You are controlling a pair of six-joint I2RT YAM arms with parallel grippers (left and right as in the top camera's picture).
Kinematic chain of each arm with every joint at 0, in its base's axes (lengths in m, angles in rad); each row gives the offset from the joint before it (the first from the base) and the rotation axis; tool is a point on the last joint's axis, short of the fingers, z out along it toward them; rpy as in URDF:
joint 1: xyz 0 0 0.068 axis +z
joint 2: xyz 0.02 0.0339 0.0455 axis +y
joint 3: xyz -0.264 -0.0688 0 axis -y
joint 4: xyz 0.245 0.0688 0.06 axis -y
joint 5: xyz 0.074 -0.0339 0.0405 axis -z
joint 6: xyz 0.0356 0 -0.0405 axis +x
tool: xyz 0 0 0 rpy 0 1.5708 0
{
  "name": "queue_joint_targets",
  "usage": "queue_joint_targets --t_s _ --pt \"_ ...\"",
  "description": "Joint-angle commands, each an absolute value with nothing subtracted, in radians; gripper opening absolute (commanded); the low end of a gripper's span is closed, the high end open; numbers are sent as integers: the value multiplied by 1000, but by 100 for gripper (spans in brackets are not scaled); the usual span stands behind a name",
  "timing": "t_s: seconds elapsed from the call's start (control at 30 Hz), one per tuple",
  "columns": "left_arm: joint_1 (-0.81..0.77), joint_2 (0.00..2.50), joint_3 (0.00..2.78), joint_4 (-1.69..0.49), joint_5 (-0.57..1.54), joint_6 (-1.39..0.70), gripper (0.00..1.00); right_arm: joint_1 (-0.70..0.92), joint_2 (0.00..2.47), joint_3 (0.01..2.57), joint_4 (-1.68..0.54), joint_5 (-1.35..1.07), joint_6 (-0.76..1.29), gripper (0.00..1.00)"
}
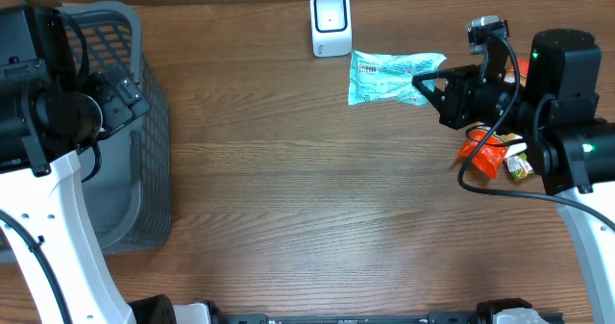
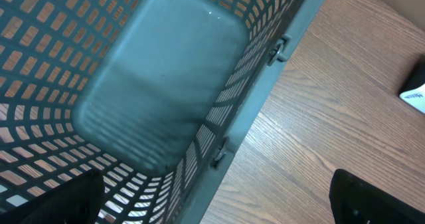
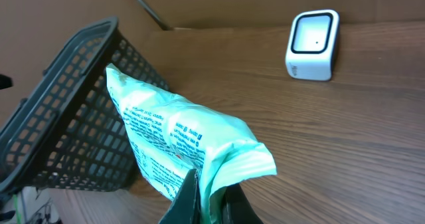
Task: Scan the item barcode
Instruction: 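Lift the wet-wipe pack up toward the white scanner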
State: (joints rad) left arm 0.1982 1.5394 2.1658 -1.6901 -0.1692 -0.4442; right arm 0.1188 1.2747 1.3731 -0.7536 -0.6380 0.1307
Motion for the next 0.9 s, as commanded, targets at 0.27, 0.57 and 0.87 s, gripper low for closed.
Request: queue_joint_targets --t_s 0.27,0.57,0.87 --pt "203 1543 2166 -1689 -183 -433 100 368 1316 1387 -606 81 204 4" --pt "203 1543 2166 -1689 -183 -433 99 623 1596 1387 -13 849 -363 4" --pt "203 1543 2166 -1689 -183 -434 99 622 1885 1387 375 842 -894 4"
